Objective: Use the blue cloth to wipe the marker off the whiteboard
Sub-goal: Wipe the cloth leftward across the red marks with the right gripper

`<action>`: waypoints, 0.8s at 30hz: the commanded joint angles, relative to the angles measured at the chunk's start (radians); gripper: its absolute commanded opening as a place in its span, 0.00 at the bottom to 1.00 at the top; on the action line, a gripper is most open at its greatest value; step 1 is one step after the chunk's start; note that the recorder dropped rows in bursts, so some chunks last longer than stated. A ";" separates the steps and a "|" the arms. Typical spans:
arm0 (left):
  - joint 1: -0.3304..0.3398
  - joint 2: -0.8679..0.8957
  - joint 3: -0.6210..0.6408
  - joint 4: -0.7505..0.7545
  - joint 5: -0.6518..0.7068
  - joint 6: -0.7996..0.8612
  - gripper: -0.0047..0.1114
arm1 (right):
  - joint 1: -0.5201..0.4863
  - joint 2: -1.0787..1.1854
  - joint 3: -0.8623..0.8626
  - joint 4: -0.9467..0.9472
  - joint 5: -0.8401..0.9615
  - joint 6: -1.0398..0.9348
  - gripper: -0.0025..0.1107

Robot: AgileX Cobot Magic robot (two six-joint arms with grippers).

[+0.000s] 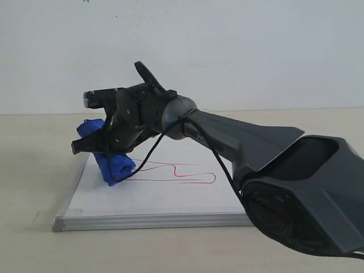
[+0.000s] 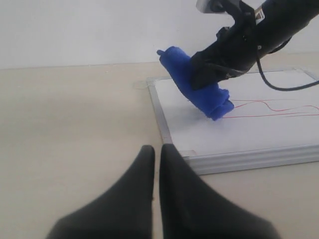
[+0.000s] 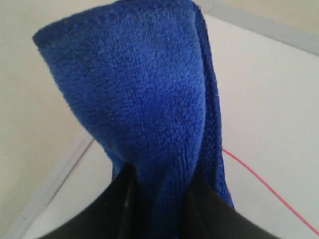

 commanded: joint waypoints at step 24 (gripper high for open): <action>0.003 -0.004 -0.002 -0.002 -0.011 0.005 0.07 | 0.012 0.042 -0.012 0.208 -0.013 -0.426 0.02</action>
